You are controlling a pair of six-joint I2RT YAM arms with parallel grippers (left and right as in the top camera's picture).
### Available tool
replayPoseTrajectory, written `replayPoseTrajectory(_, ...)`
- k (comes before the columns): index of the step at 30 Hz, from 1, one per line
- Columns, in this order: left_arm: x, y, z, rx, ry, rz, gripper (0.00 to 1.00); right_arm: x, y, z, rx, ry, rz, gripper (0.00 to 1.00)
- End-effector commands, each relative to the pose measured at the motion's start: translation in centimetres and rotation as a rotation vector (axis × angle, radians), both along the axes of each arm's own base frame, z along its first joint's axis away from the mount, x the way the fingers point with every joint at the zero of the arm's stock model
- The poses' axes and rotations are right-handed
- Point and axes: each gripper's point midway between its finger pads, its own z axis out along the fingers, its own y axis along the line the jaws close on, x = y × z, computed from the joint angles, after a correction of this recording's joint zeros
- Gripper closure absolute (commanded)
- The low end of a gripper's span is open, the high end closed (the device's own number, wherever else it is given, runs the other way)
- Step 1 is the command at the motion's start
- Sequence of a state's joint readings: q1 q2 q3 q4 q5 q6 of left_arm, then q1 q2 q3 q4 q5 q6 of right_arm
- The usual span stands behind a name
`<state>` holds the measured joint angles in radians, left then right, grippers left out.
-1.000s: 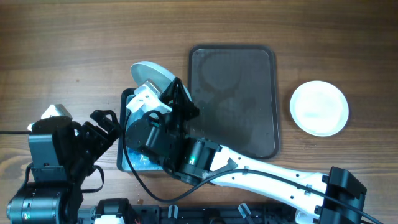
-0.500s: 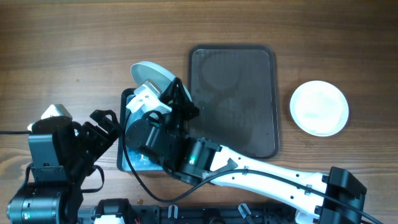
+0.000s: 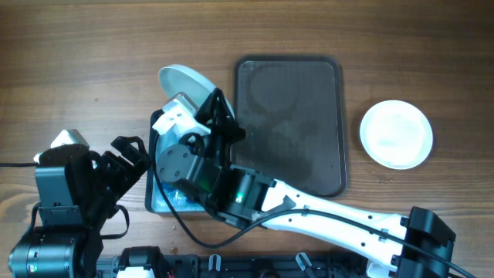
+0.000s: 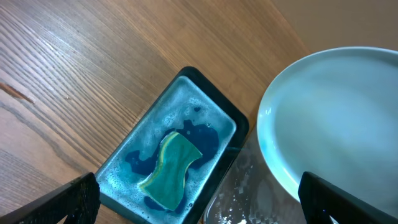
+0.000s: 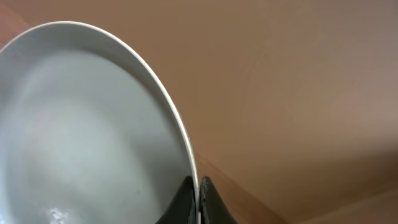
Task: Clean dirty plates on tray and stack at the side
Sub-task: 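Lift the plate with the right gripper and hold it tilted over the water tray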
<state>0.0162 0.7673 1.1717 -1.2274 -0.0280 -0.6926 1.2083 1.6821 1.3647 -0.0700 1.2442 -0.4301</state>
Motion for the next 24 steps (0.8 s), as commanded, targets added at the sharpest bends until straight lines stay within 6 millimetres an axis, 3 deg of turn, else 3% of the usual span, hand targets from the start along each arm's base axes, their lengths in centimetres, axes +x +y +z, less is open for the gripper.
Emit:
replayPoseTrajectory(1,0.1,0.0,0.6,-0.001,-0.018,-0.008,0.00,-0.2,-0.3,1.3,-0.115,-0.025,-0.021,0.96)
replayPoseTrajectory(3,0.1,0.0,0.6,-0.001,-0.018,-0.008,0.00,0.0,-0.7,1.9,0.053,-0.056,-0.066,0.96)
replayPoseTrajectory(5,0.1,0.0,0.6,-0.001,-0.018,-0.008,0.00,-0.7,1.1,0.9,-0.055,-0.011,0.040,0.96)
replayPoseTrajectory(6,0.1,0.0,0.6,0.000,-0.018,-0.008,0.00,-0.8,1.2,0.7,-0.120,-0.009,0.045,0.96)
replayPoseTrajectory(9,0.1,0.0,0.6,-0.001,-0.018,-0.008,0.00,-0.3,0.3,1.5,0.005,-0.048,-0.031,0.96)
replayPoseTrajectory(12,0.1,0.0,0.6,-0.001,-0.018,-0.008,0.00,-1.0,1.3,0.5,-0.139,-0.014,0.034,0.96)
replayPoseTrajectory(13,0.1,0.0,0.6,-0.001,-0.018,-0.008,0.00,-0.8,0.4,1.0,-0.020,-0.043,-0.034,0.96)
replayPoseTrajectory(17,0.1,0.0,0.6,-0.001,-0.018,-0.008,0.00,-0.6,-0.6,0.4,0.137,-0.049,-0.090,0.96)
replayPoseTrajectory(20,0.1,0.0,0.6,0.000,-0.018,-0.008,0.00,0.7,-1.3,-2.0,0.314,0.016,-0.098,0.96)
replayPoseTrajectory(21,0.1,0.0,0.6,-0.001,-0.018,-0.008,0.00,1.3,-0.5,-4.6,0.424,0.147,-0.045,0.96)
replayPoseTrajectory(24,0.1,0.0,0.6,-0.001,-0.018,-0.008,0.00,1.9,0.7,-8.7,0.593,0.410,0.017,0.96)
